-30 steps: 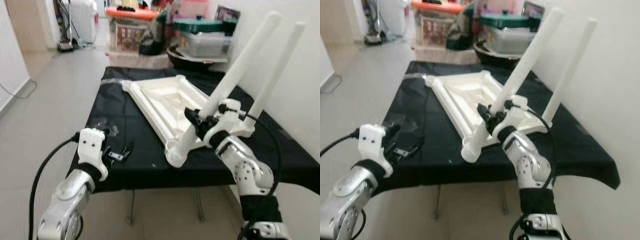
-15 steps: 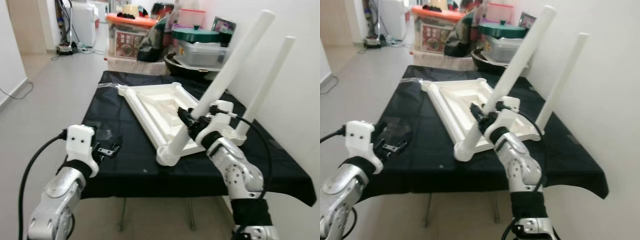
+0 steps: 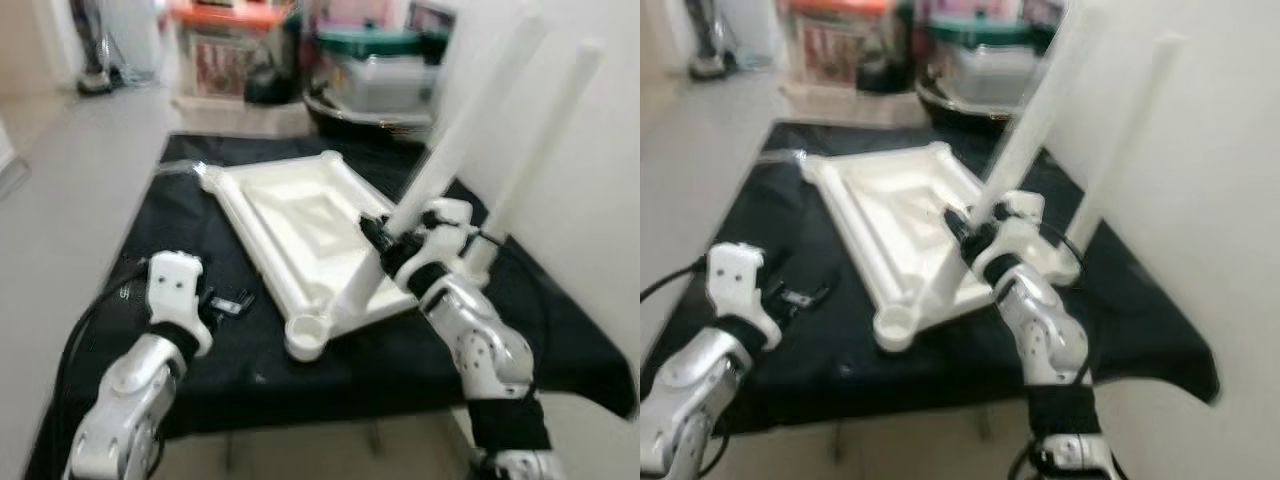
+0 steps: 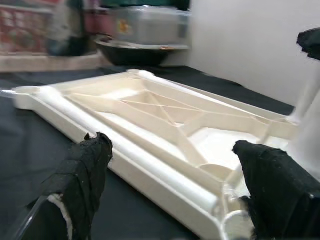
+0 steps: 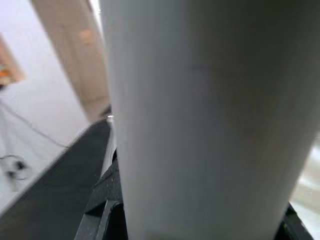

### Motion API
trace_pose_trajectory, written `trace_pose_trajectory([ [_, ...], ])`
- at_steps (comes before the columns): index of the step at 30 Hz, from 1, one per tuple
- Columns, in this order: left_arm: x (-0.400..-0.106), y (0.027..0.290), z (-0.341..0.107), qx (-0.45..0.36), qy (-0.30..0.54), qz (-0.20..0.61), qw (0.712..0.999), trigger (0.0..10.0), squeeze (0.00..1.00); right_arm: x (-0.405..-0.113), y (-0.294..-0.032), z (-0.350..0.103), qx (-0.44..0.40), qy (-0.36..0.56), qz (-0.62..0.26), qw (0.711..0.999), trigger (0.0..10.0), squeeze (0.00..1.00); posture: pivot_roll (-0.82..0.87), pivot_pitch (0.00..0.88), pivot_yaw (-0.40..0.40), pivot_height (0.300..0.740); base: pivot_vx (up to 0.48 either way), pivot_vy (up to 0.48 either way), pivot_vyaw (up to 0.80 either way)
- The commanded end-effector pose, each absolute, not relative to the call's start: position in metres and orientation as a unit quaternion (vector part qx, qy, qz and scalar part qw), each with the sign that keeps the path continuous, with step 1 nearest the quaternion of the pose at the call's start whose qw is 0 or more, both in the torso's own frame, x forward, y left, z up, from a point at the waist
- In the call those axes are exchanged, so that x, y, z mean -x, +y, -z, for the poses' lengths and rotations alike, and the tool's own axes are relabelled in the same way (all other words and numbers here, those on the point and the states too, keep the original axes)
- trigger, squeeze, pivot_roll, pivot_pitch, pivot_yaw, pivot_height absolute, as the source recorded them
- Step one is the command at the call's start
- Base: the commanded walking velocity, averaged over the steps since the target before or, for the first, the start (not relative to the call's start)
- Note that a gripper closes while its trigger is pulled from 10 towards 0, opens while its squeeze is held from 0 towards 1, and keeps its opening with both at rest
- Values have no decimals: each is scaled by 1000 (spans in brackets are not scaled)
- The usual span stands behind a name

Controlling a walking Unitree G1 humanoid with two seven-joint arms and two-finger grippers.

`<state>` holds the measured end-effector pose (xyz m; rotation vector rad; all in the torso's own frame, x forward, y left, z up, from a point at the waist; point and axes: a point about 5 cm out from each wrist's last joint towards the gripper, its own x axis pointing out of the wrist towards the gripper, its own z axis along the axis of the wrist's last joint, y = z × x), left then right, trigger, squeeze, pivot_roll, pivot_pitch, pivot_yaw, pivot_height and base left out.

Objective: Building children table

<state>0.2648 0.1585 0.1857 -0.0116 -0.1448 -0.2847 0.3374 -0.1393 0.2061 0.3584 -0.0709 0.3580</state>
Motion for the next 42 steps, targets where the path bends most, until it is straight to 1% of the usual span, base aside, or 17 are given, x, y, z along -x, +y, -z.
trace_pose_trajectory([
  [1, -263, 162, -185, 4, -70, 137, 988, 10000, 0, -336, -133, -213, -176, -50, -187, 965, 0, 0, 103, 0, -150, 740, 0, 0, 0],
  [15, -264, 162, -186, 1, -77, 133, 988, 10000, 0, -336, -133, -213, -172, -53, -185, 966, 0, 0, 104, 0, -148, 740, 0, 0, 0],
  [17, -264, 162, -186, 3, -79, 133, 988, 10000, 0, -336, -133, -213, -174, -54, -184, 966, 0, 0, 104, 0, -147, 740, 375, 0, 0],
  [21, -265, 162, -187, 3, -82, 134, 988, 10000, 0, -336, -133, -214, -186, -56, -183, 964, 0, 0, 103, 0, -145, 740, 375, 0, 0],
  [22, -264, 162, -187, 4, -82, 135, 987, 10000, 0, -336, -134, -216, -223, -54, -182, 956, 0, 0, 103, 0, -145, 740, 356, 0, 0],
  [23, -264, 162, -187, 4, -82, 135, 987, 10000, 0, -336, -134, -216, -223, -54, -182, 956, 0, 0, 103, 0, -145, 740, 356, 0, 0],
  [26, -262, 160, -187, 6, -83, 141, 986, 10000, 0, -337, -137, -219, -269, -49, -180, 945, 0, 0, 102, 0, -146, 740, 0, 0, 0],
  [42, -260, 158, -186, 5, -85, 145, 986, 10000, 0, -335, -135, -215, -274, -39, -180, 944, 0, 0, 105, 0, -145, 740, 0, 0, 0],
])
